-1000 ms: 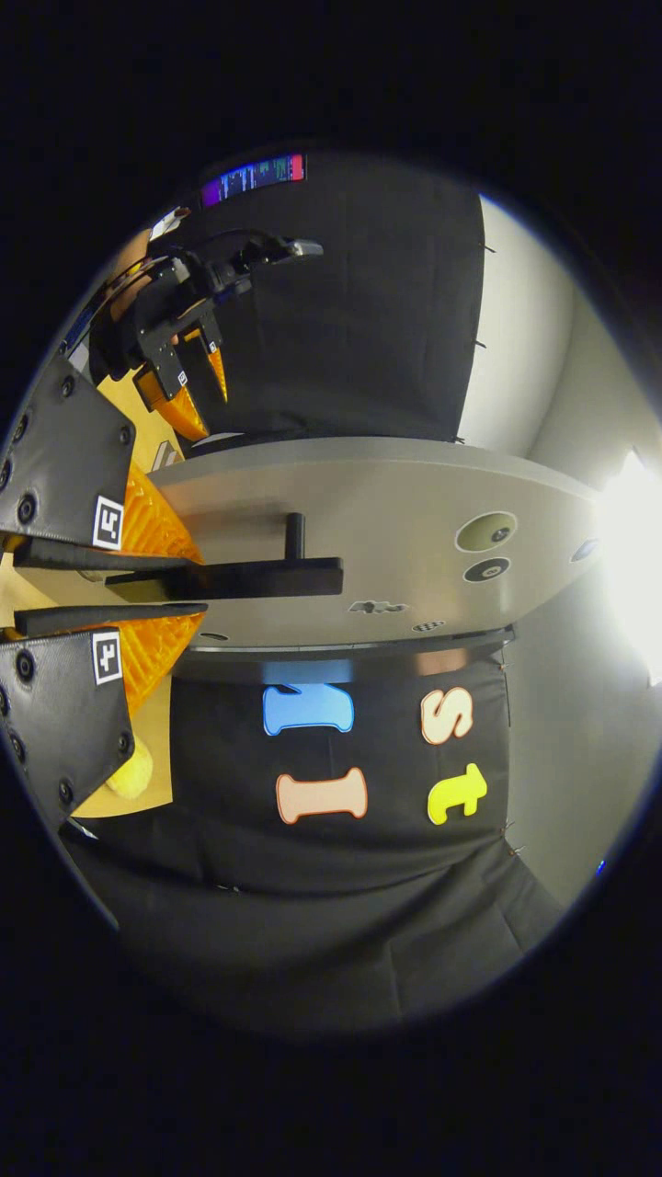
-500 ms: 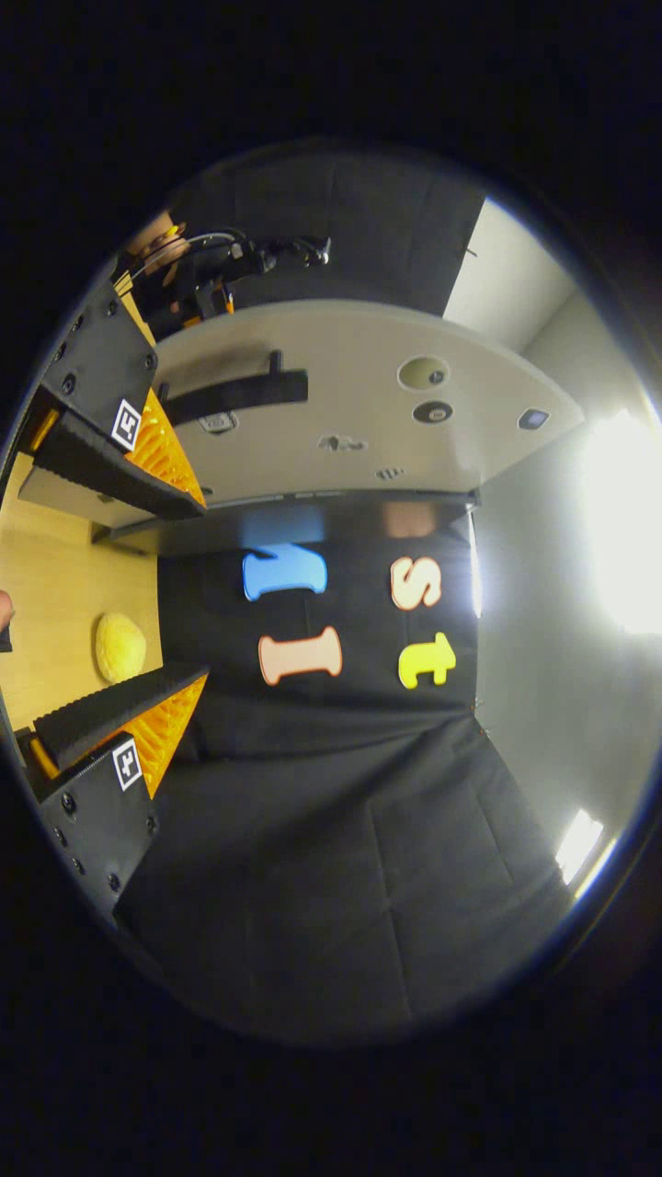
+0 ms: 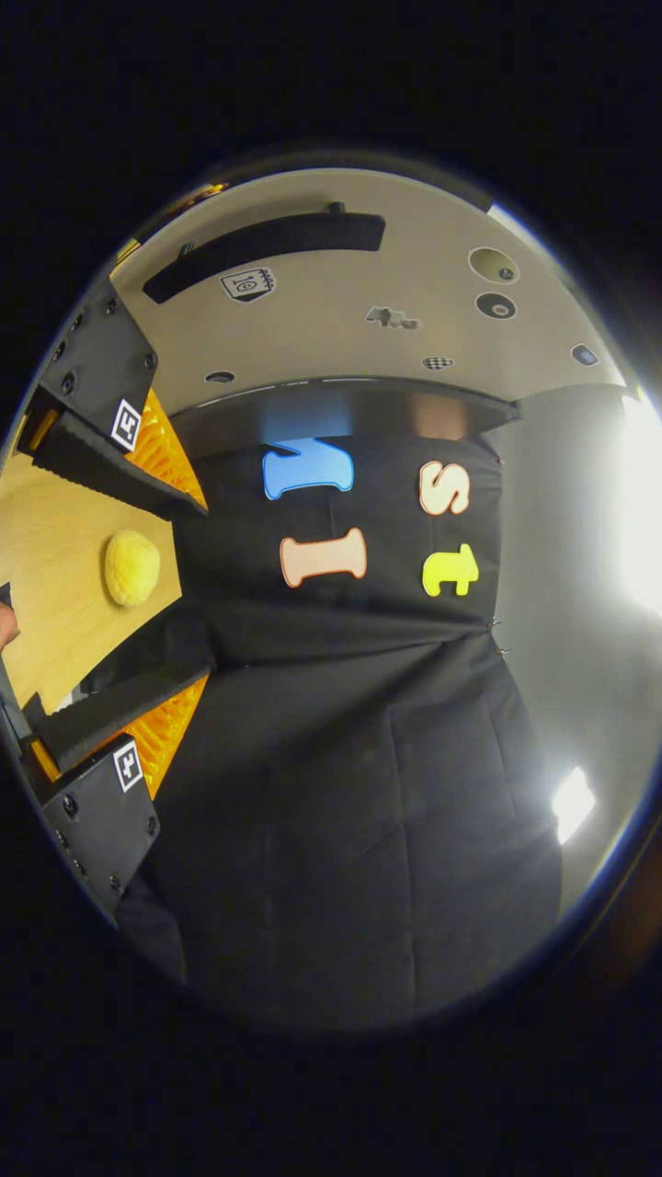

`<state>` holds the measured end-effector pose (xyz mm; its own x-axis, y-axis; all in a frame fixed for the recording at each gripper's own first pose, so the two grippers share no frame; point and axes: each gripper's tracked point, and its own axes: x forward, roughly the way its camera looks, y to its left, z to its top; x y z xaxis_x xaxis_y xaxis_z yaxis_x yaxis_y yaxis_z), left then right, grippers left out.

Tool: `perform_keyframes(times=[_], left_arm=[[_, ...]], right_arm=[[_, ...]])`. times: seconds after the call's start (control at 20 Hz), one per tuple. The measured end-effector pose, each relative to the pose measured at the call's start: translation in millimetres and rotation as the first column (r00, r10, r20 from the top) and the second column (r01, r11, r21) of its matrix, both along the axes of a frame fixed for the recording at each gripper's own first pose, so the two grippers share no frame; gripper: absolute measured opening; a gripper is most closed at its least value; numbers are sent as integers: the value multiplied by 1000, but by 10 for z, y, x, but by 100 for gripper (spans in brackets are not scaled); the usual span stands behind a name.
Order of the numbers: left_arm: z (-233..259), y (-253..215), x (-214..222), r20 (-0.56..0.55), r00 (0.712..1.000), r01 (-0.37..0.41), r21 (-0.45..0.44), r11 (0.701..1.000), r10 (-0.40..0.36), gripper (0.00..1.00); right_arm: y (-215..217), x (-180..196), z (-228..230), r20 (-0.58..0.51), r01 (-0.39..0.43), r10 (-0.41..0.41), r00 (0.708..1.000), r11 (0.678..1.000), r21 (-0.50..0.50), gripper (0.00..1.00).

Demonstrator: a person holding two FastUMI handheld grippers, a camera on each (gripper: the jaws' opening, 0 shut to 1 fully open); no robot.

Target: Open the cabinet door with the right hand, grasp the bottle in the cabinet with the left hand and place it on the coaster, then close the cabinet door with the right hand.

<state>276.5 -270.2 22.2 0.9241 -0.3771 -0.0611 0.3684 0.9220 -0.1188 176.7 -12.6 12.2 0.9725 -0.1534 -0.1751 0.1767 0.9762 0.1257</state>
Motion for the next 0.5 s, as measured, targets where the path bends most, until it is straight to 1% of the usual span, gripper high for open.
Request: perform_keyframes(times=[0.1,0.25,0.5], left_arm=[[-101,-79,173,-15,1000,16,-7,1000,-16,81],[-252,-167,393,-21,999,31,12,999,-31,78],[-435,-254,664,-31,999,37,39,999,-36,81]], right_arm=[[-23,13,-64,-14,31,-31,999,999,-7,98],[-50,39,-151,-35,73,-74,997,997,-12,98],[-7,92,-244,-55,101,-102,993,995,-17,98]])
